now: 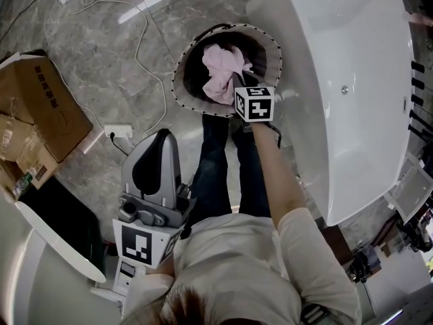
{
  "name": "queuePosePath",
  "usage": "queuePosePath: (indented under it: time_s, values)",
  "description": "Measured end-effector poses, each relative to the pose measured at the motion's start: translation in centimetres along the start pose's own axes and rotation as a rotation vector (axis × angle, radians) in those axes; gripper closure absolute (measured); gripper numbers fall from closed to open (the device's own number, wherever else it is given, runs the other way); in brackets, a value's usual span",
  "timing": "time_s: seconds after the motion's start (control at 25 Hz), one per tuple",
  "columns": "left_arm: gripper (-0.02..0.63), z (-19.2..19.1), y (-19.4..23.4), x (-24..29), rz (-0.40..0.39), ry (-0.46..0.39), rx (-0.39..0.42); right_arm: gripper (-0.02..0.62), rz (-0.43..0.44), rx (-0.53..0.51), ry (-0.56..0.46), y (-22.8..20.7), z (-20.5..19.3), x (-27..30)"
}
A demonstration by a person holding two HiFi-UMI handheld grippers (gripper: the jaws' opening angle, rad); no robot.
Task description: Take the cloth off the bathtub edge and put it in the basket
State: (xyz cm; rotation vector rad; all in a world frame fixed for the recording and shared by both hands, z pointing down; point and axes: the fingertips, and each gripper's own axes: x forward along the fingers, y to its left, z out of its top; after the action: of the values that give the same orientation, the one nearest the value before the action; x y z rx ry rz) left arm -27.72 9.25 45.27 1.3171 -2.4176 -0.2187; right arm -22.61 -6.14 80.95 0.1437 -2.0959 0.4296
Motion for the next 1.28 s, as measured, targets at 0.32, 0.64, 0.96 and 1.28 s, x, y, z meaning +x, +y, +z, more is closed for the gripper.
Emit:
queuePosePath:
  time_s: [0.32, 0.64, 0.96, 1.28]
  values:
    - [0.597, -0.5, 0.0, -1.0, 0.001, 0.0, -0.009, 0.554, -0.034, -0.021, 0.089, -0.3, -2.1, 0.5]
    - [0.597, -0.6, 0.3, -1.6, 0.002, -0.003, -0.01, 0.554, 0.0, 0.007, -0.016, 0.3, 0.3, -0.3]
    - [0.597, 0.9, 0.3, -1.0, -0.008, -0.034, -0.004, 0.554, -0.026, 0.03, -0.029, -0.1, 1.4, -2.3]
    - [0.597, 1.5, -0.1, -0.7, -0.03, -0.037, 0.002, 0.595, -0.032, 0.023, -0.042, -0.3, 2.1, -4.5]
